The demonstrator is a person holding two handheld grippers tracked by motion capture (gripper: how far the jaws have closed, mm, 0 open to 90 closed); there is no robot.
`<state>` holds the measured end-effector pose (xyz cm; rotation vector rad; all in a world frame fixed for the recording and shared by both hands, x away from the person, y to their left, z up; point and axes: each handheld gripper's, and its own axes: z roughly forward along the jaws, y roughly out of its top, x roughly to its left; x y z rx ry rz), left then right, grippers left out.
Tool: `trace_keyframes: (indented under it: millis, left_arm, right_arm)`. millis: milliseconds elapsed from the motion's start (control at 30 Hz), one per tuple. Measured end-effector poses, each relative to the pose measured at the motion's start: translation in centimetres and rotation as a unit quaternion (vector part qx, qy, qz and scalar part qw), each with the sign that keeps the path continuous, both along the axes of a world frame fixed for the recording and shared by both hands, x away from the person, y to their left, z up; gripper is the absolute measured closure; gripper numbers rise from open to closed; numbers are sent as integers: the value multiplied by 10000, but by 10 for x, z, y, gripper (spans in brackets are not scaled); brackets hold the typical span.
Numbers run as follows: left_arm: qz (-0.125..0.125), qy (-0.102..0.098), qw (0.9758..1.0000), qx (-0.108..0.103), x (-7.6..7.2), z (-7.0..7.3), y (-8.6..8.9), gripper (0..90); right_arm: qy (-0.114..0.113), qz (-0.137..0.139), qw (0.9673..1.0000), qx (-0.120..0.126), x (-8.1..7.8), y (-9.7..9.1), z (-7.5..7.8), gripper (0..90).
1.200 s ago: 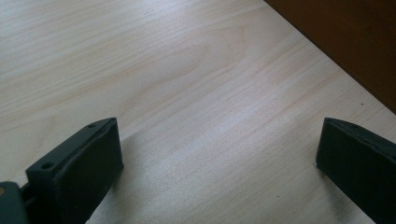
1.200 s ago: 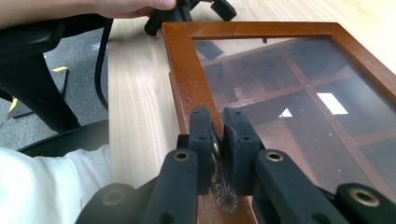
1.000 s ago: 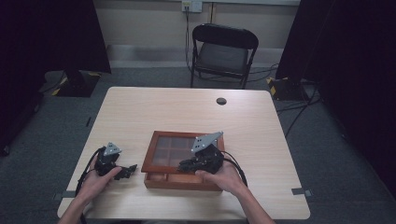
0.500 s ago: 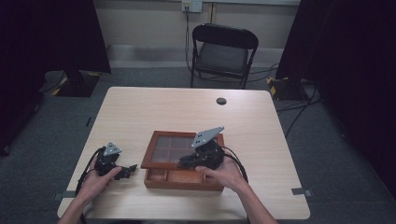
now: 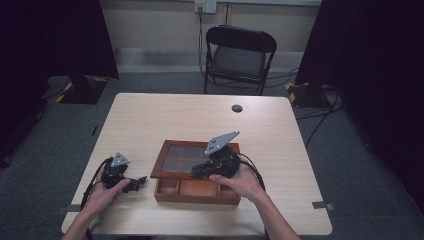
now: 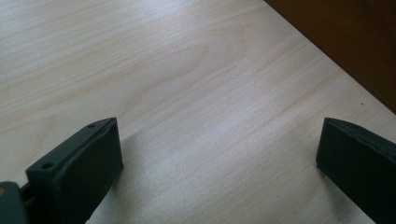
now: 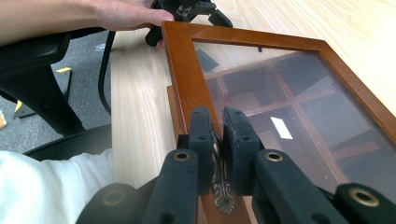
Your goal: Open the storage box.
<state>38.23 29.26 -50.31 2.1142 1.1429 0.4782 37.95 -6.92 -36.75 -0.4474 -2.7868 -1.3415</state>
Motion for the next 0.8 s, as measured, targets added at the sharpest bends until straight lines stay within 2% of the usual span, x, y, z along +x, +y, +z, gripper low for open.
trace_keyframes:
  millis: [800]
  left_arm:
    - [24,-8,10000,-37,0,0,0,0]
  right_arm:
    - [33,9,10000,-26,11,0,17,831]
